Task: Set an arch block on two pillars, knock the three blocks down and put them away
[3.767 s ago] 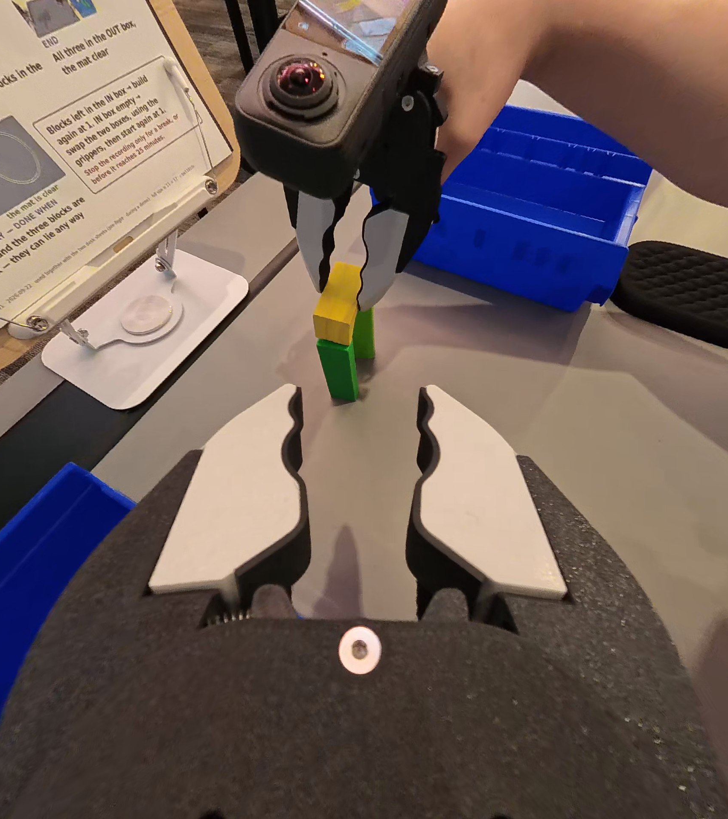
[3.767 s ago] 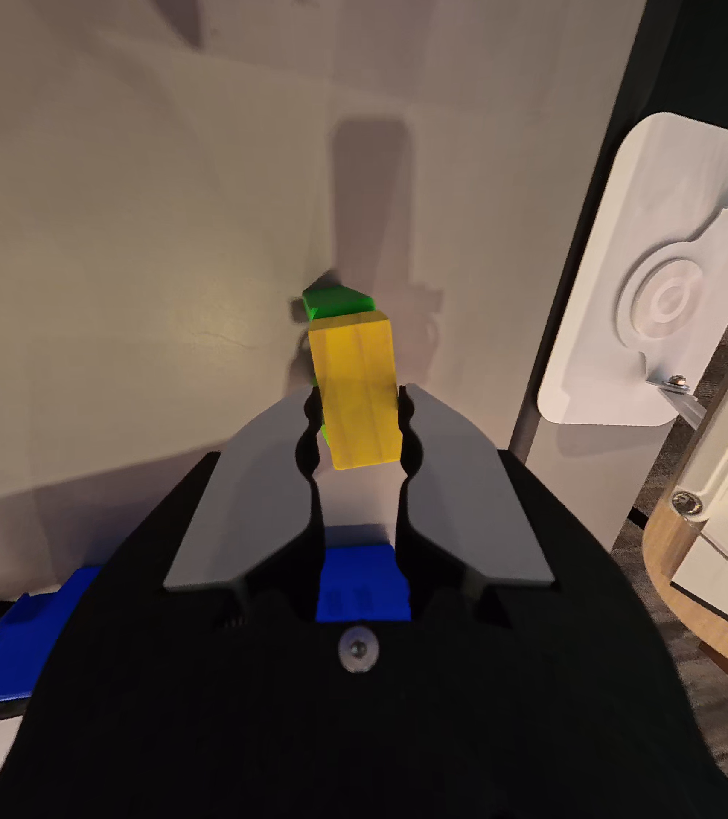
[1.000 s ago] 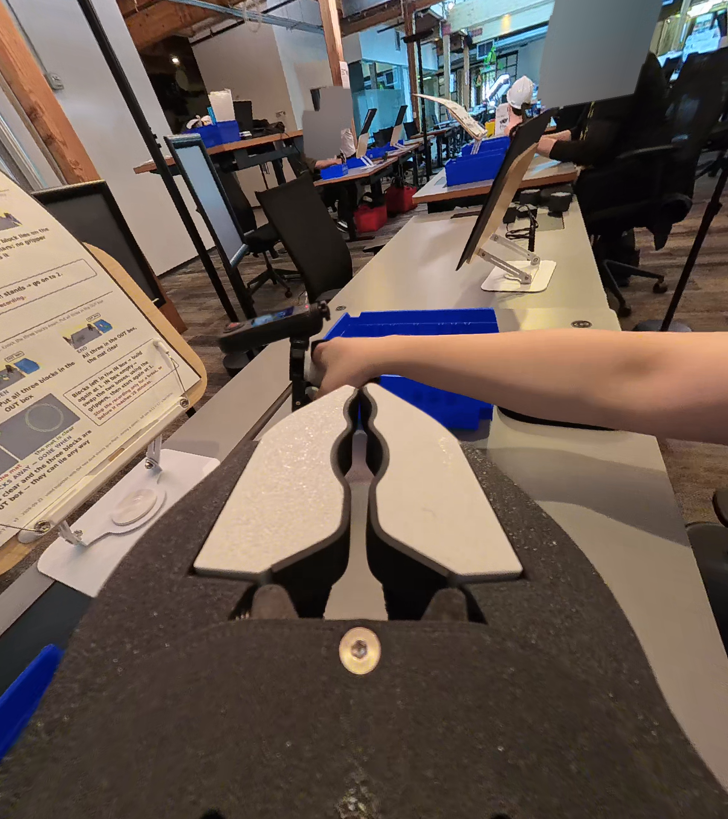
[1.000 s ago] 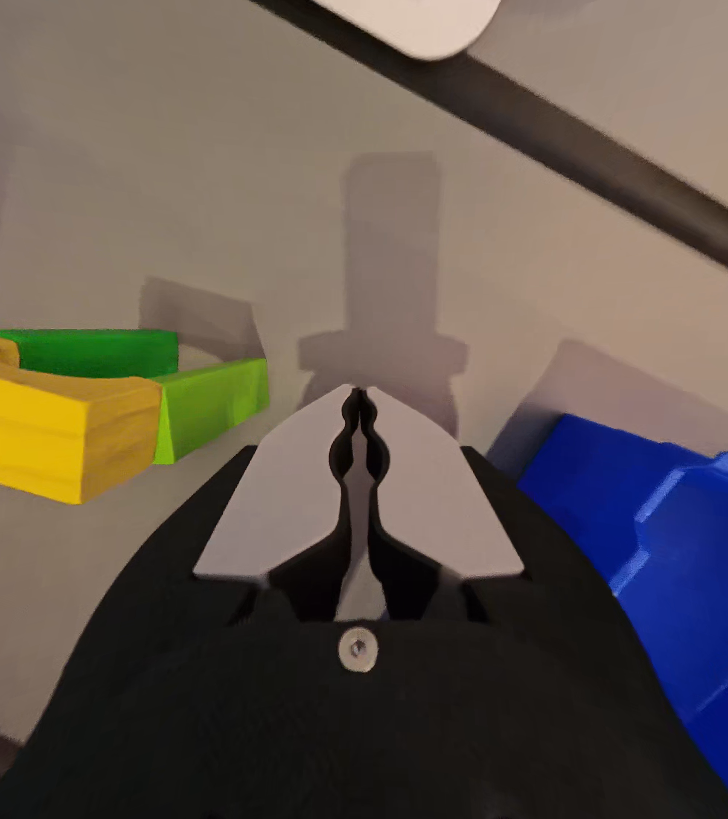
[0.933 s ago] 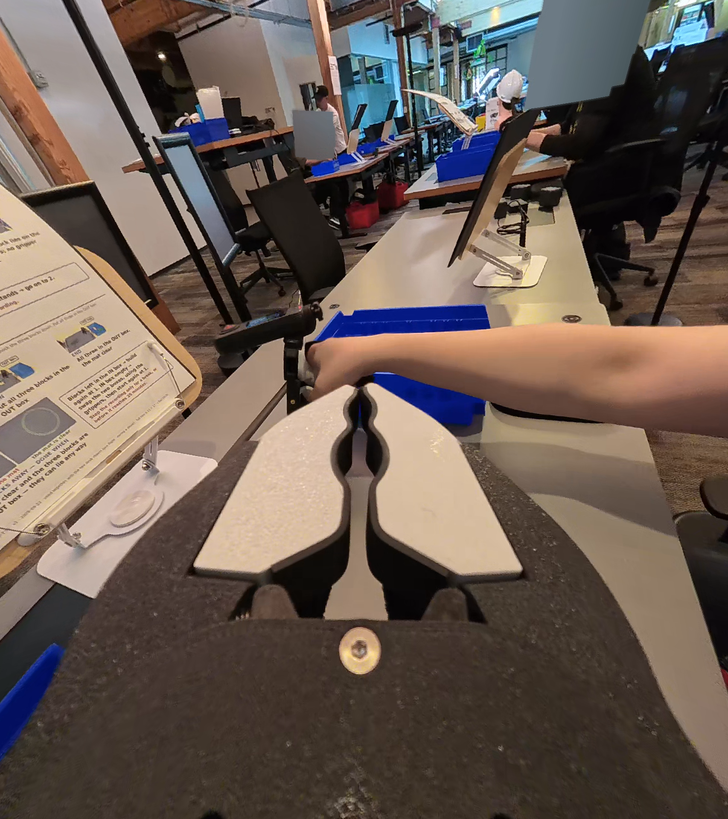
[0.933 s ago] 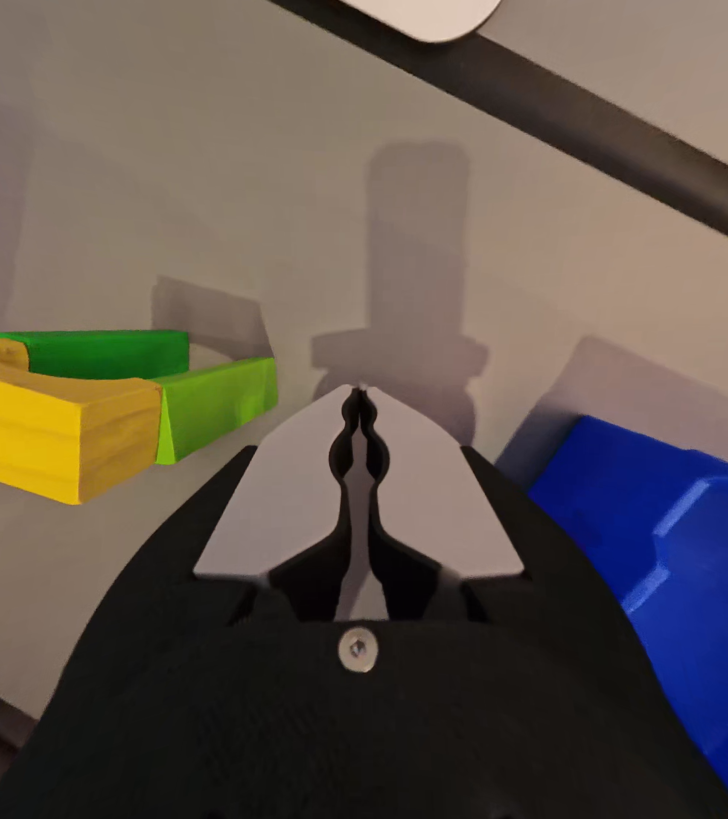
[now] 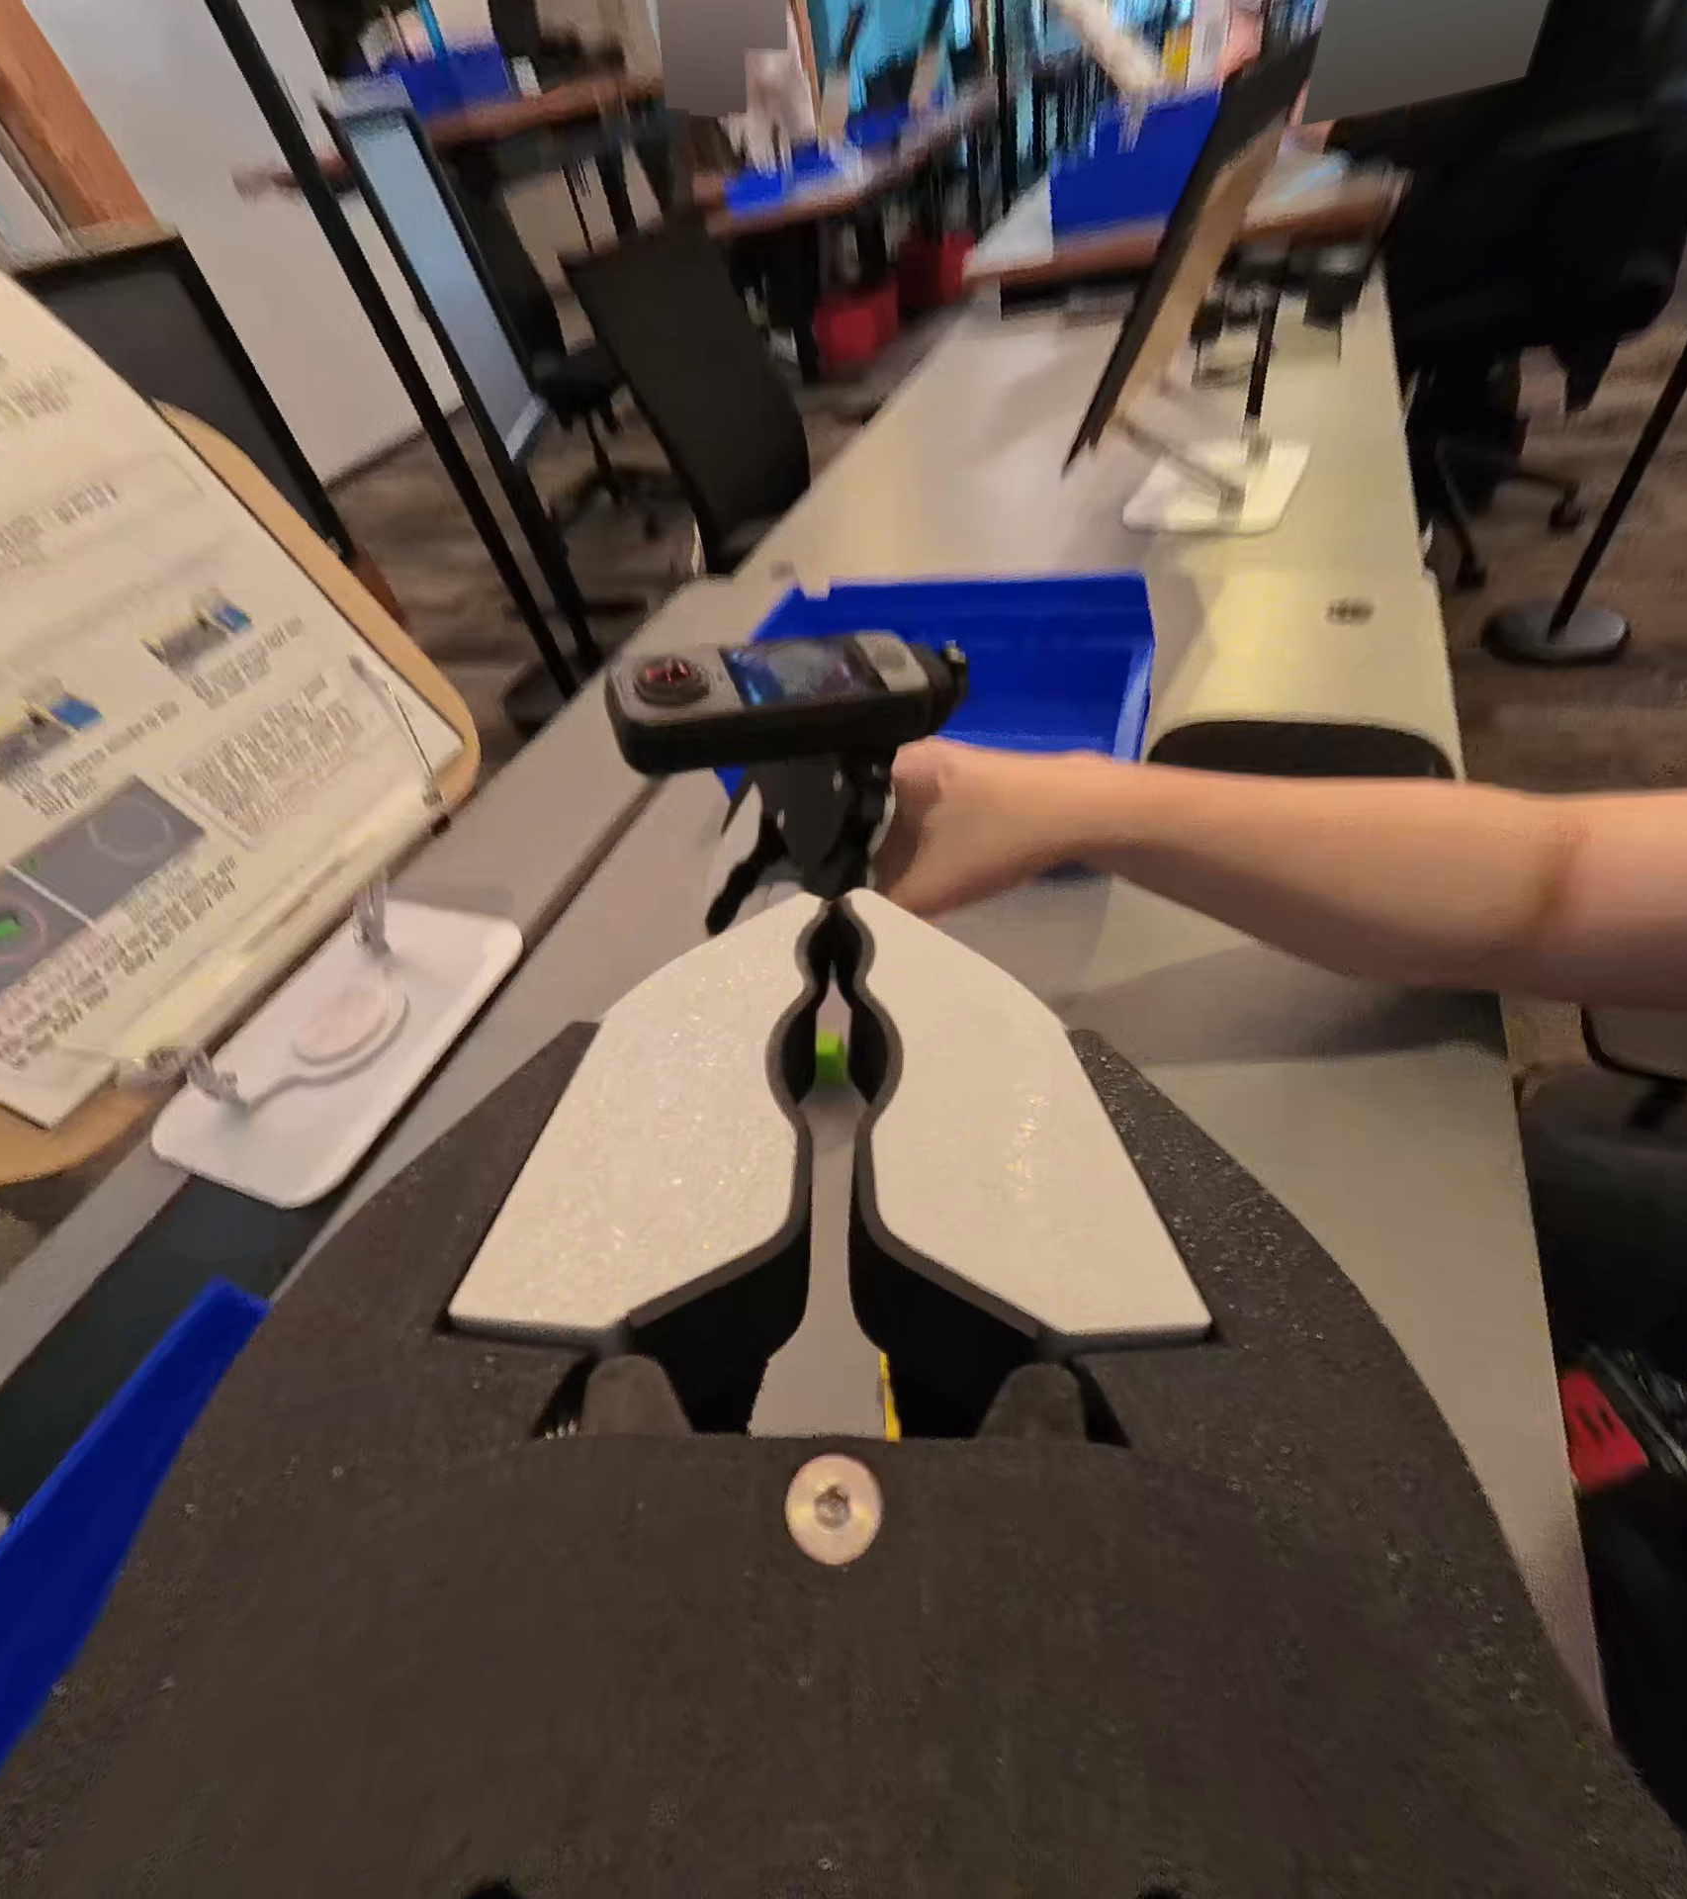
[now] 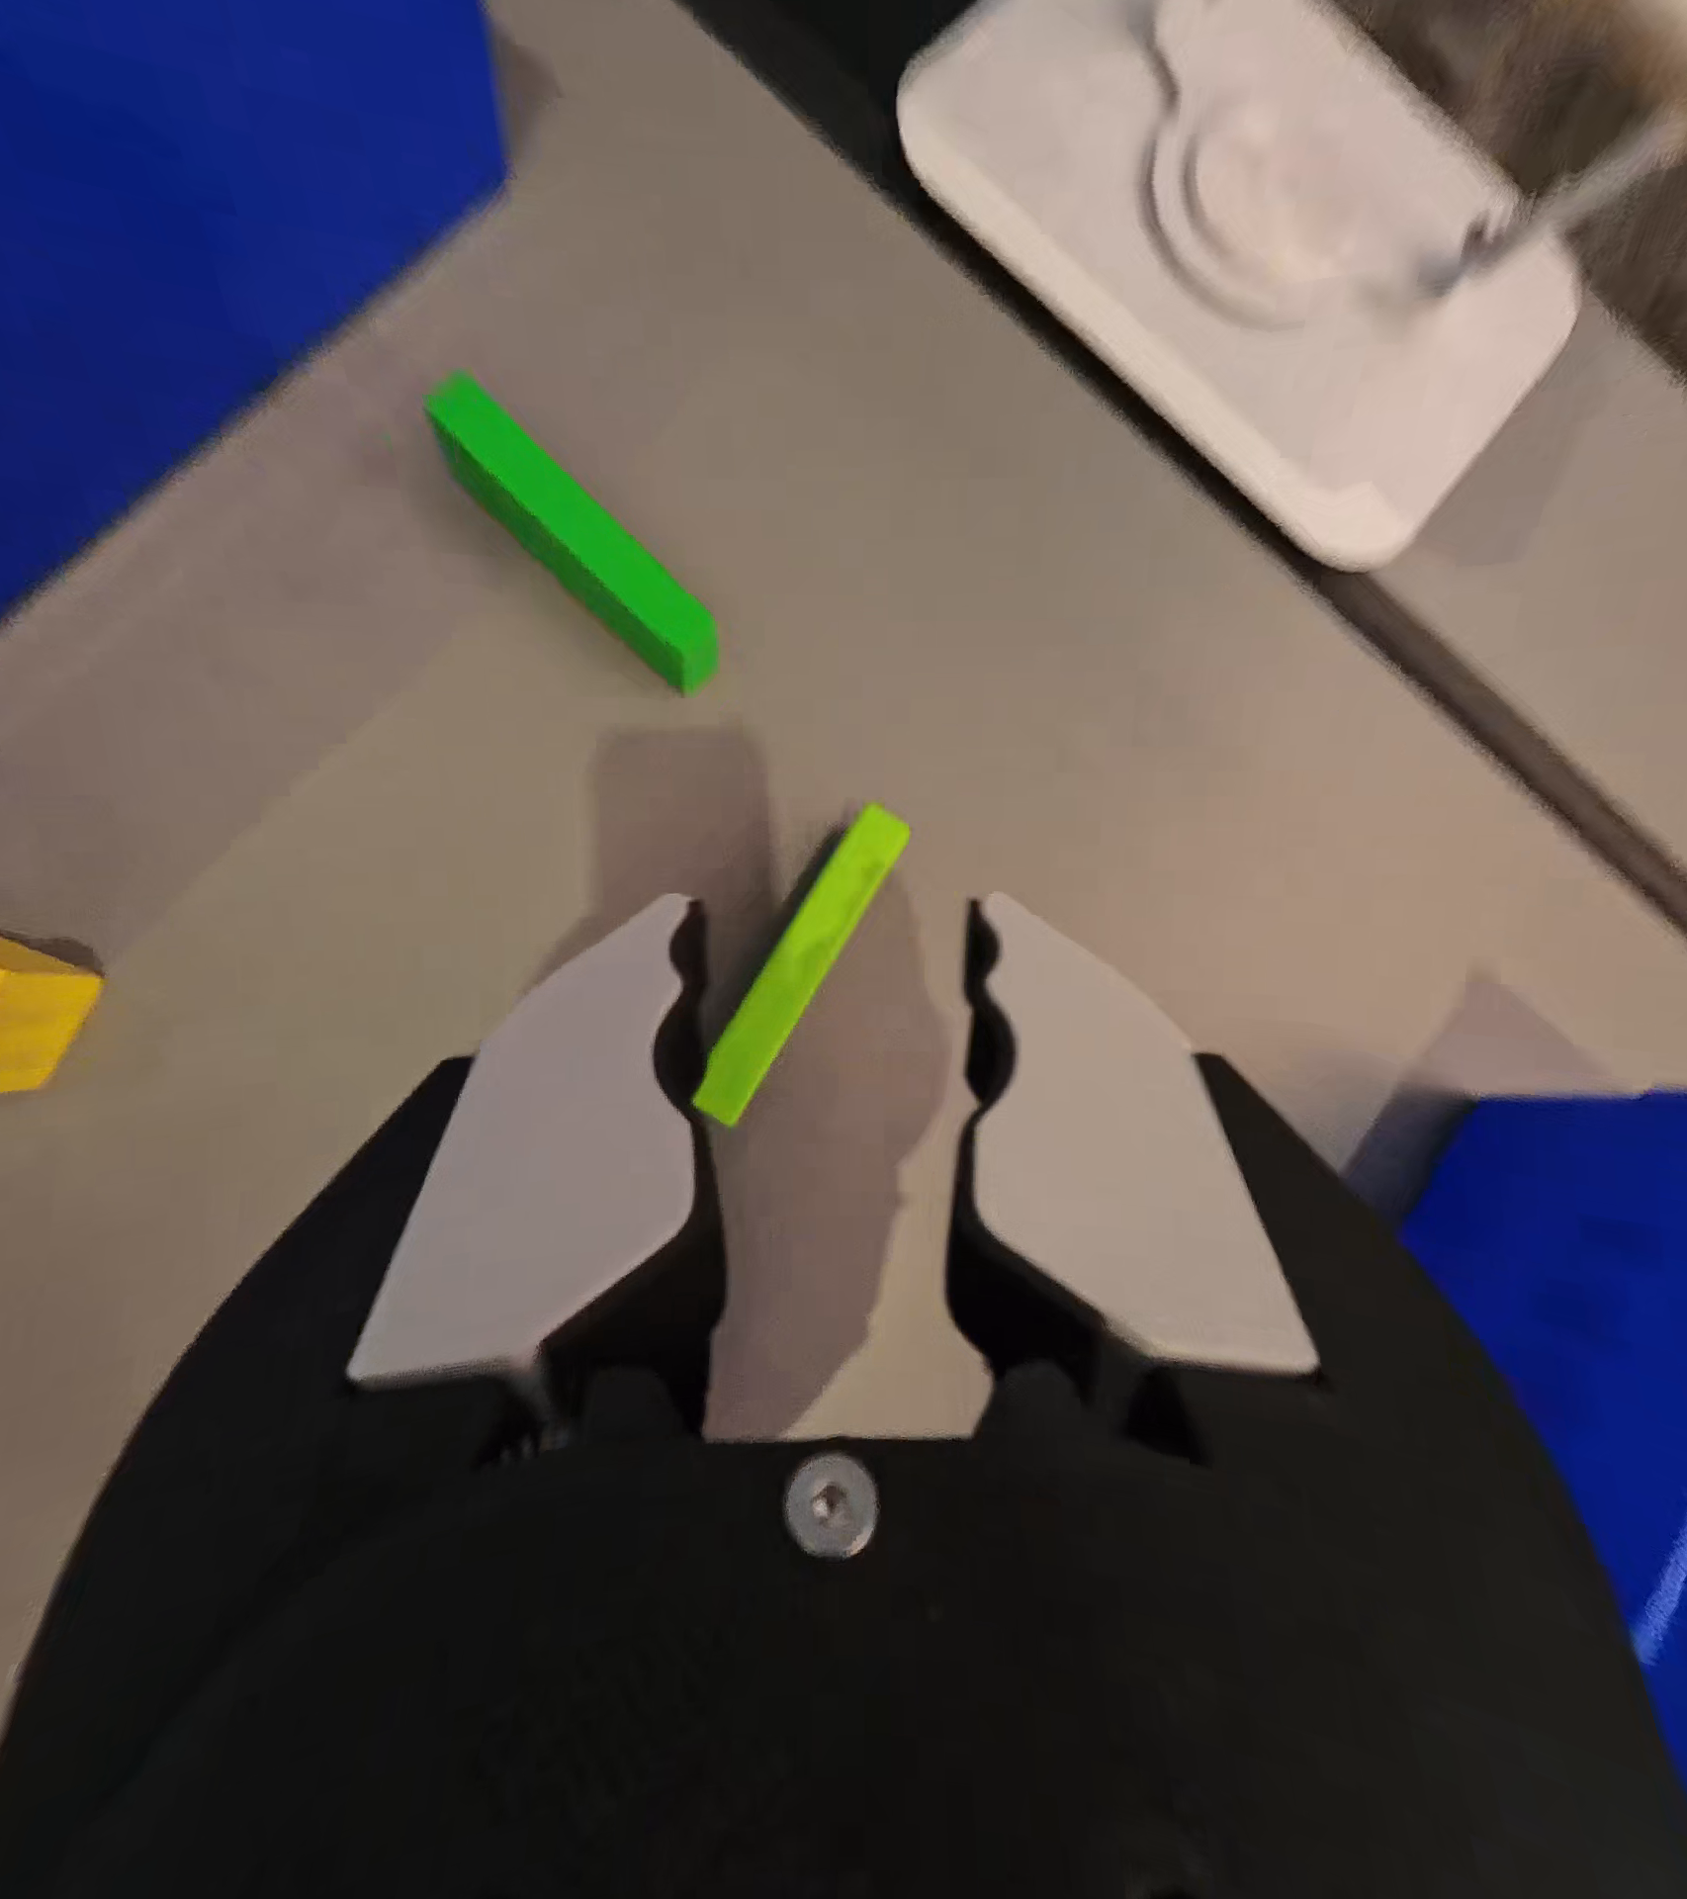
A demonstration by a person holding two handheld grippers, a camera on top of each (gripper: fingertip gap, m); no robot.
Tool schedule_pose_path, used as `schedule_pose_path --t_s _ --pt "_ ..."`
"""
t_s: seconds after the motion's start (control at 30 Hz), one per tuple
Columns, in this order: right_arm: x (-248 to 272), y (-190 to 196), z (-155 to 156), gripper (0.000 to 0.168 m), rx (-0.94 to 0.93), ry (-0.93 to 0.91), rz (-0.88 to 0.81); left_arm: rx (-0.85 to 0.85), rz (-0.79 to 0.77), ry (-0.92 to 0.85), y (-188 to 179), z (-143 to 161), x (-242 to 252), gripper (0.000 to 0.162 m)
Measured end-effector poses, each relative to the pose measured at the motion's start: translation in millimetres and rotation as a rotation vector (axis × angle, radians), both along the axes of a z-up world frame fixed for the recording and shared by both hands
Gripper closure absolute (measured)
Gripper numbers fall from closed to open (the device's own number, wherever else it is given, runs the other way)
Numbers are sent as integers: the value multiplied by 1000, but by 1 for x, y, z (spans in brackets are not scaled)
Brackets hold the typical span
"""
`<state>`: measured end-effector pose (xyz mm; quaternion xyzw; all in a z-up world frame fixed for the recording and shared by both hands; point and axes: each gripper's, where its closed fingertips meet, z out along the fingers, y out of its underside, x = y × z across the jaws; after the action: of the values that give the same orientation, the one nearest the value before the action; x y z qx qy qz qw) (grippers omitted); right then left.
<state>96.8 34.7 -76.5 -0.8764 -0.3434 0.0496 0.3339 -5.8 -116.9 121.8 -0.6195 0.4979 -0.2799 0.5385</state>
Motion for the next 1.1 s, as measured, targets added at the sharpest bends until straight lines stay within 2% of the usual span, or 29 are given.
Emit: schedule_pose_path --t_s 0.03,0.1,0.17,0.2,0.23,0.27,0.33,0.4,0.5,0.6,0.67,0.73,0.87,1.0,1.1 --pt "2 -2 -12 113 -49 5 -21 -20 8 49 1 -9 -1 162" --pt "-2 -6 -34 113 -156 44 -36 -35 25 107 4 -20 -2 162" --pt "0 -5 -56 115 -226 -7 -52 -43 35 122 6 -23 0 162" --pt "1 -7 -67 125 -262 -52 -35 -47 30 126 6 -25 2 162" --pt "2 -10 -74 142 -292 -91 -6 -48 23 131 5 -26 3 162" --pt "4 -9 -77 150 -288 -115 11 -50 21 141 5 -28 3 162" --pt "15 -8 -72 151 -288 -154 17 -53 29 180 7 -34 2 162" --pt "24 -4 -43 151 -210 -102 20 -60 39 249 9 -46 -1 161" --pt "58 -3 30 151 -32 10 -24 -106 4 367 6 -70 1 158" --pt "126 -4 95 151 155 62 -142 -173 -30 445 4 -91 8 156" --pt "179 -6 109 151 172 85 -240 -191 -7 514 10 -106 8 151" --pt "230 -9 85 151 19 77 -321 -218 30 602 17 -123 2 147" --pt "303 -2 9 151 -238 2 -398 -293 51 814 20 -162 -6 131" --pt "326 -8 -59 151 -400 -115 -346 -361 18 967 14 -198 -2 122" --pt "331 -3 -72 149 -425 -147 -354 -383 40 1068 14 -220 -3 117"
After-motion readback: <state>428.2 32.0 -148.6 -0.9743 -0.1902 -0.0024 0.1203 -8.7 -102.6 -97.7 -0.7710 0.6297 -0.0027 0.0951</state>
